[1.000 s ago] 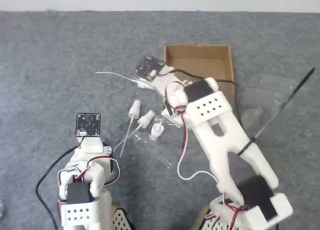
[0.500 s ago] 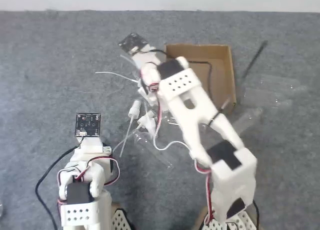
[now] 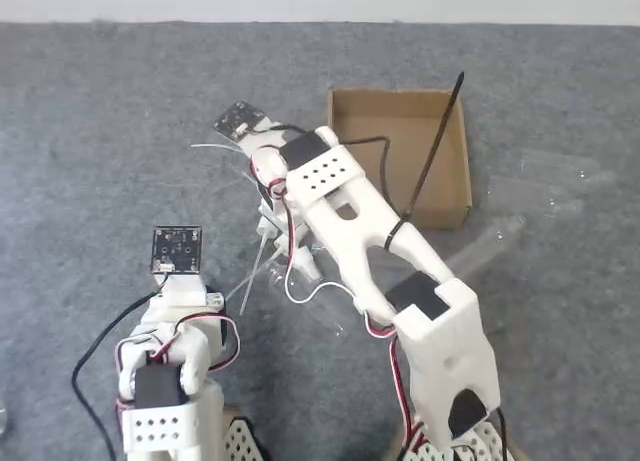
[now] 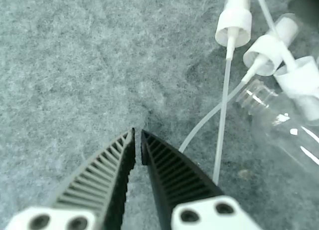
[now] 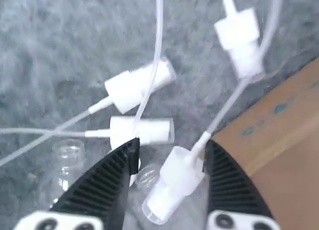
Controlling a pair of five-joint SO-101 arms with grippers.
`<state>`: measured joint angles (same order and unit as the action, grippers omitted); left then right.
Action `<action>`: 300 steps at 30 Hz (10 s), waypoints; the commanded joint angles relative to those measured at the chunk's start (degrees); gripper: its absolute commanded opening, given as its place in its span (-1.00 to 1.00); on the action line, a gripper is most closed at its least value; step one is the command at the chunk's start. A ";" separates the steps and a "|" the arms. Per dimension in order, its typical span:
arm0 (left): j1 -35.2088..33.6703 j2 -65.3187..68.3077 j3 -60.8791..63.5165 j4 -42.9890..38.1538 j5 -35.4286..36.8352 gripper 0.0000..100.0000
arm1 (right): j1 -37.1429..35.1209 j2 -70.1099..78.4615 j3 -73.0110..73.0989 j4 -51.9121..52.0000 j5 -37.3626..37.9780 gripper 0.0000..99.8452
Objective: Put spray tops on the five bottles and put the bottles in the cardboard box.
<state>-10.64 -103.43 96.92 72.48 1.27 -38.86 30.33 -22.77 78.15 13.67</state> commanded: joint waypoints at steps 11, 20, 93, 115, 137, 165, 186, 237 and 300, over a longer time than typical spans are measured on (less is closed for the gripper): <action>-0.26 -0.88 -0.40 -0.18 0.44 -0.98 | -0.22 -13.49 -3.60 7.08 -3.52 -0.64; -0.26 -0.88 -0.40 -0.18 0.44 -0.98 | 11.82 -28.79 -5.54 17.80 -2.81 -0.65; -0.26 -0.88 -0.40 -0.18 0.44 -0.98 | 78.29 4.88 -5.54 24.04 24.09 -0.65; -0.26 -0.88 -0.40 -0.18 0.44 -0.98 | 81.19 4.26 3.25 24.13 45.27 -0.64; -0.26 -0.88 -0.40 -0.18 0.44 -0.98 | 70.64 -10.86 2.99 23.08 32.18 -0.28; 0.09 -0.88 -0.40 -0.18 0.44 -0.98 | 71.69 -38.99 38.59 1.19 34.73 -0.28; -2.11 -1.05 -0.57 -10.20 -9.58 -0.98 | 70.64 -53.93 63.47 -3.30 19.43 -0.28; 15.21 129.67 -108.79 -8.26 -43.08 -0.67 | 54.99 -79.78 102.68 -23.43 12.22 -0.72; -6.07 88.35 -54.02 -11.16 -22.86 -0.93 | 44.70 -109.93 97.32 -13.14 12.75 -0.72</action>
<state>-16.70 -11.03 38.02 65.01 -22.99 6.42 -69.27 71.91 61.54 26.51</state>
